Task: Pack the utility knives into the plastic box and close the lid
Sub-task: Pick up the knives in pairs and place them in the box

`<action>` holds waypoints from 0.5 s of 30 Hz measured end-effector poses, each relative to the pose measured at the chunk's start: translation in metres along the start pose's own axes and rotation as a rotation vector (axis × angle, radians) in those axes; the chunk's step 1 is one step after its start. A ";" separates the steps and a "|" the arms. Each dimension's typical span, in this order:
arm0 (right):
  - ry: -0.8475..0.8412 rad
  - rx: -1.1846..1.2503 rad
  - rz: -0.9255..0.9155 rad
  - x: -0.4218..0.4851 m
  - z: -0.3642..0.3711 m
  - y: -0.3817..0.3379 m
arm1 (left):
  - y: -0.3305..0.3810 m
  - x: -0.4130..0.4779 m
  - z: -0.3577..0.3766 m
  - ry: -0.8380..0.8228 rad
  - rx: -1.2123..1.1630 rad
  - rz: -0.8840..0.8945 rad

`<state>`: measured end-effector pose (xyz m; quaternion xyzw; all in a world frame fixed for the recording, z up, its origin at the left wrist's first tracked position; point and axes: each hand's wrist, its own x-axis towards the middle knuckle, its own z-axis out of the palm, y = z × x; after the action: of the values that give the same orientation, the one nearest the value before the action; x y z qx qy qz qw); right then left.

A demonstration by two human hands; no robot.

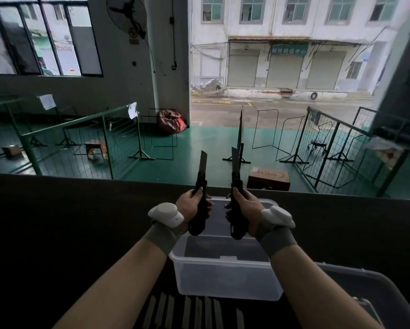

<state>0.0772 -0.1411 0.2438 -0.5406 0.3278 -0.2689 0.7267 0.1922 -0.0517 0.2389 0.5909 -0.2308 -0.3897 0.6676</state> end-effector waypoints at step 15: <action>0.008 -0.008 0.313 0.008 0.014 0.013 | -0.007 0.004 -0.021 -0.021 -0.138 -0.335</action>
<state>0.0938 -0.1348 0.2325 -0.4849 0.4120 -0.1532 0.7561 0.2095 -0.0419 0.2275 0.5697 -0.1088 -0.5166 0.6298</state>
